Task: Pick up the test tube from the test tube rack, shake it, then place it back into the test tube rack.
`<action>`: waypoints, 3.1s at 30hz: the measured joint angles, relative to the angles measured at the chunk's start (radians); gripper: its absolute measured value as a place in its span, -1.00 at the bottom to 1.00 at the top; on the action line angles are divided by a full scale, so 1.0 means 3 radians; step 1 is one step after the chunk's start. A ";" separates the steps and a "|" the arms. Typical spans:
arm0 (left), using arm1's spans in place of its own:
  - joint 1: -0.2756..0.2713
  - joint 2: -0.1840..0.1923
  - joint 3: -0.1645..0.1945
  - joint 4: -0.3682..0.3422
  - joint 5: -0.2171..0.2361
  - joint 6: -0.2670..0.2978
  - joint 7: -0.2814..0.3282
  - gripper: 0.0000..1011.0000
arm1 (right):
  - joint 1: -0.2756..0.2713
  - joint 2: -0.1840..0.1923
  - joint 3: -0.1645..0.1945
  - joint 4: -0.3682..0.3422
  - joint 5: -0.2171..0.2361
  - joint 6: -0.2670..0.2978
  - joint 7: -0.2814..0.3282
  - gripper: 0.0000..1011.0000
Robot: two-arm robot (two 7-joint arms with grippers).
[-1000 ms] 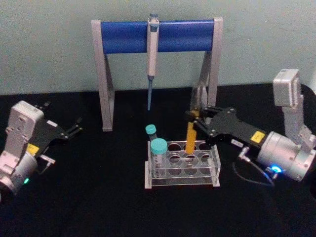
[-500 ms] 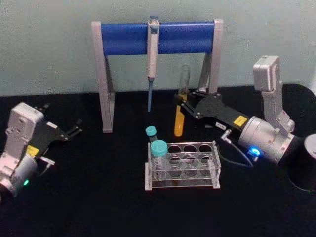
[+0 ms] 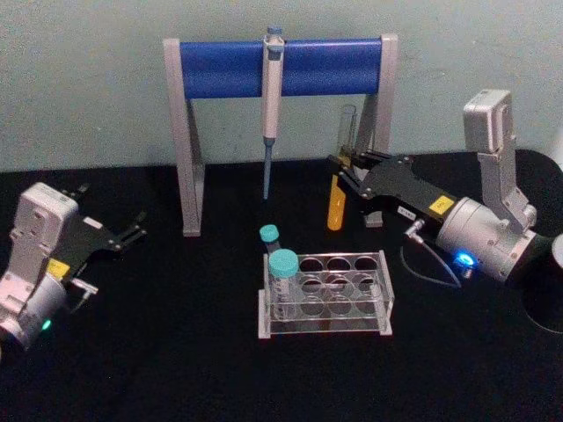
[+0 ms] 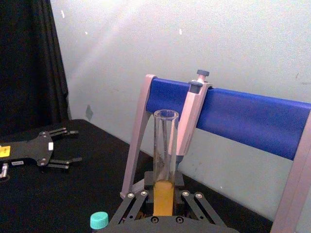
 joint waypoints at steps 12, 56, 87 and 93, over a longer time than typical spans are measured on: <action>0.0000 0.0000 0.0000 0.0000 0.0000 0.0000 0.0000 0.98 | -0.0156 0.0139 0.0124 -0.0202 -0.0044 0.0069 -0.0083 -0.56; 0.0000 0.0000 0.0000 0.0000 0.0000 0.0000 0.0000 0.98 | -0.0011 -0.0044 0.0016 -0.0031 -0.0058 0.0020 -0.0069 -0.56; 0.0000 0.0000 0.0000 0.0000 0.0000 0.0000 0.0000 0.98 | -0.0102 0.0003 0.0058 -0.0175 -0.0045 0.0079 -0.0022 -0.56; 0.0000 0.0000 0.0000 0.0000 0.0000 0.0000 0.0000 0.98 | -0.0131 0.0025 0.0070 -0.0235 -0.0014 0.0082 -0.0013 -0.56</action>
